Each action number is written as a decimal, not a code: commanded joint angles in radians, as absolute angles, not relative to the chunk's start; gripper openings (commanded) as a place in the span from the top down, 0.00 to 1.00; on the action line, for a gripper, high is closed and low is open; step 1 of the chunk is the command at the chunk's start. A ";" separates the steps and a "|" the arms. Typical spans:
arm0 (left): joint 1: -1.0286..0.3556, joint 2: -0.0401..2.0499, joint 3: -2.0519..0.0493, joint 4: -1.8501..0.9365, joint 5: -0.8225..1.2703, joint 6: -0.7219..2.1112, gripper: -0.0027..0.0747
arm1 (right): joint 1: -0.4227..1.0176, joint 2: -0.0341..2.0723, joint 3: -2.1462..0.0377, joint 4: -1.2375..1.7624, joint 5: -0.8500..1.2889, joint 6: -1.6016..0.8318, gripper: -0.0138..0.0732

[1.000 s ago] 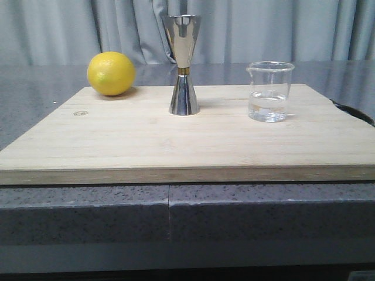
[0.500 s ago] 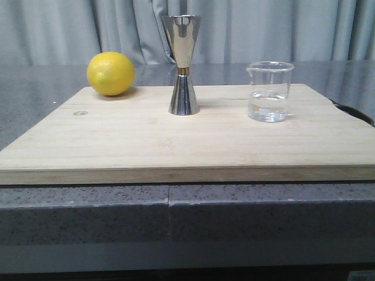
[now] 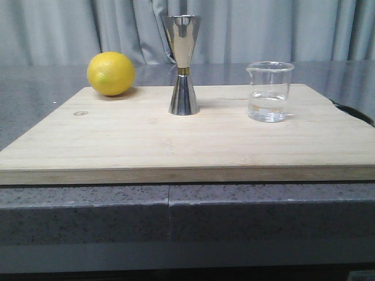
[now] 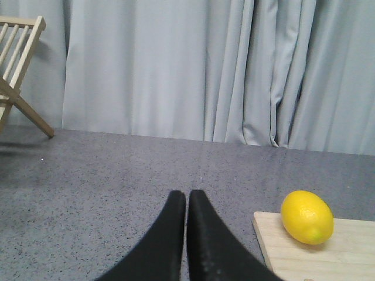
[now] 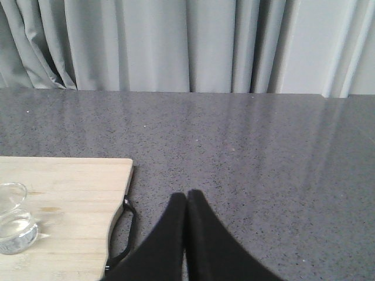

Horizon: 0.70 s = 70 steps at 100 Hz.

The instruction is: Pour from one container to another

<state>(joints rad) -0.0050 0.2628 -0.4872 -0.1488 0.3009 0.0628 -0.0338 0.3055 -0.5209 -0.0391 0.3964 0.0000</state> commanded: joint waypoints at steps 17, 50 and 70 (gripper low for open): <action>-0.011 0.282 -0.520 -0.161 0.213 0.059 0.99 | -0.038 0.326 -0.557 -0.051 0.327 -0.010 0.87; -0.011 0.282 -0.516 -0.093 0.224 0.057 0.37 | -0.038 0.326 -0.557 -0.051 0.325 -0.008 0.29; -0.011 0.282 -0.516 -0.102 0.216 0.057 0.16 | -0.038 0.326 -0.557 -0.051 0.325 -0.008 0.29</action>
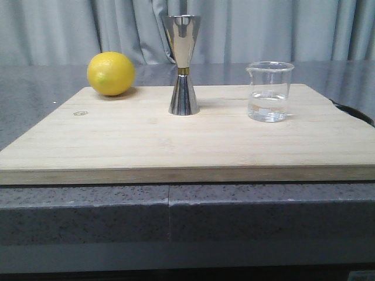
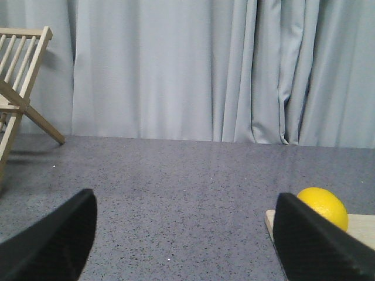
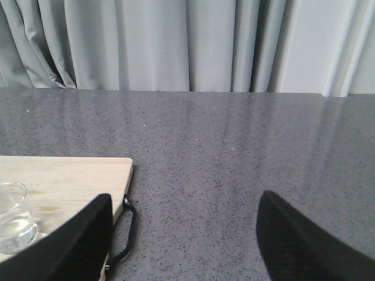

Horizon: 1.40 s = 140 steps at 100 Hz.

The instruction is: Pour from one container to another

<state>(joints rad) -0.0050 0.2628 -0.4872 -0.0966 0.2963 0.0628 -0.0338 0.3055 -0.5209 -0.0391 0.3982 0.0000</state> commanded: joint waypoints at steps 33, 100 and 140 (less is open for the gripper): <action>-0.011 0.282 -0.516 -0.108 0.210 0.057 0.23 | -0.038 0.326 -0.557 -0.038 0.323 -0.008 0.29; -0.011 0.655 -0.826 -0.110 0.761 0.115 0.31 | -0.038 0.328 -0.557 -0.031 0.397 -0.008 0.29; -0.011 0.985 -0.833 -0.851 0.751 0.864 0.30 | -0.038 0.328 -0.557 -0.029 0.397 -0.008 0.29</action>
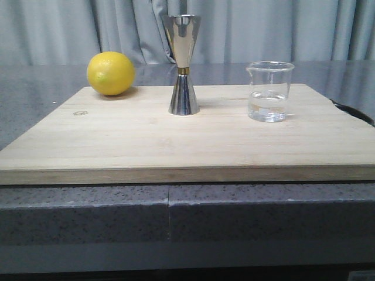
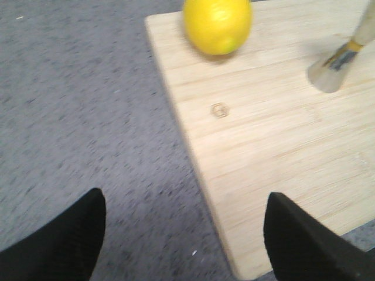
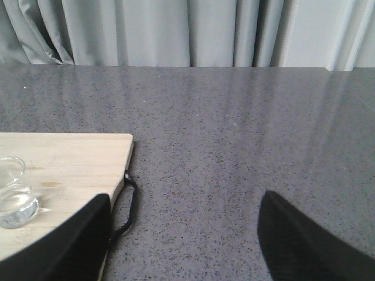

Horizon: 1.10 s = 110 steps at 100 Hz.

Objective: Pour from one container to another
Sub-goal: 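Reach the left gripper forward and grasp the silver jigger's waist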

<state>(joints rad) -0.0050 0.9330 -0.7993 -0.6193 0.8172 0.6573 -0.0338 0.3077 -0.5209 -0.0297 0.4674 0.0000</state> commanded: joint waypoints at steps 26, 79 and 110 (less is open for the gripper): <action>-0.011 1.166 -0.829 -1.303 0.810 1.418 0.30 | -0.038 0.328 -0.557 -0.029 0.397 -0.008 0.29; -0.071 1.531 -0.833 -1.730 1.143 1.992 0.30 | -0.038 0.328 -0.557 -0.029 0.391 -0.008 0.29; -0.183 1.616 -0.865 -1.853 1.144 2.180 0.30 | -0.038 0.328 -0.557 -0.029 0.391 -0.008 0.29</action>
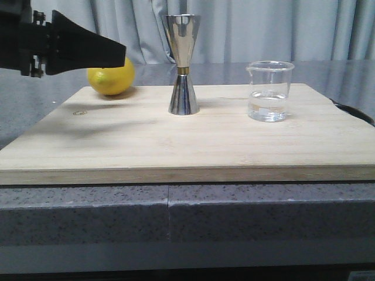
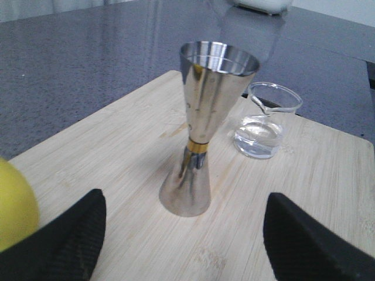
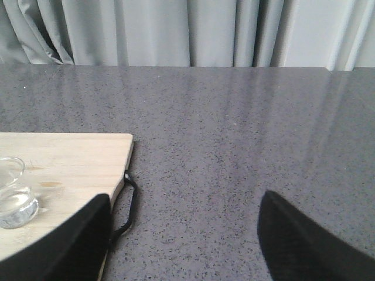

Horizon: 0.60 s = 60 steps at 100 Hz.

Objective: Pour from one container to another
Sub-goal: 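Reach the left gripper forward and grasp the silver jigger's waist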

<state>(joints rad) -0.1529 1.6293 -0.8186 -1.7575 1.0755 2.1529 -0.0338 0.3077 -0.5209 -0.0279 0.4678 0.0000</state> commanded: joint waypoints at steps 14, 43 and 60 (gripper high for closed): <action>-0.224 1.655 -0.918 -1.853 1.142 2.180 0.30 | -0.038 0.328 -0.557 -0.029 0.391 -0.008 0.29; -0.292 1.764 -1.032 -1.853 1.144 2.180 0.30 | -0.038 0.328 -0.557 -0.029 0.391 -0.008 0.29; -0.336 1.826 -1.097 -1.853 1.142 2.180 0.30 | -0.038 0.328 -0.557 -0.029 0.391 -0.008 0.29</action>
<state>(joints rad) -0.3067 1.8384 -1.0424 -1.7689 1.0772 2.1778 -0.0338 0.3077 -0.5209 -0.0279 0.4678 0.0000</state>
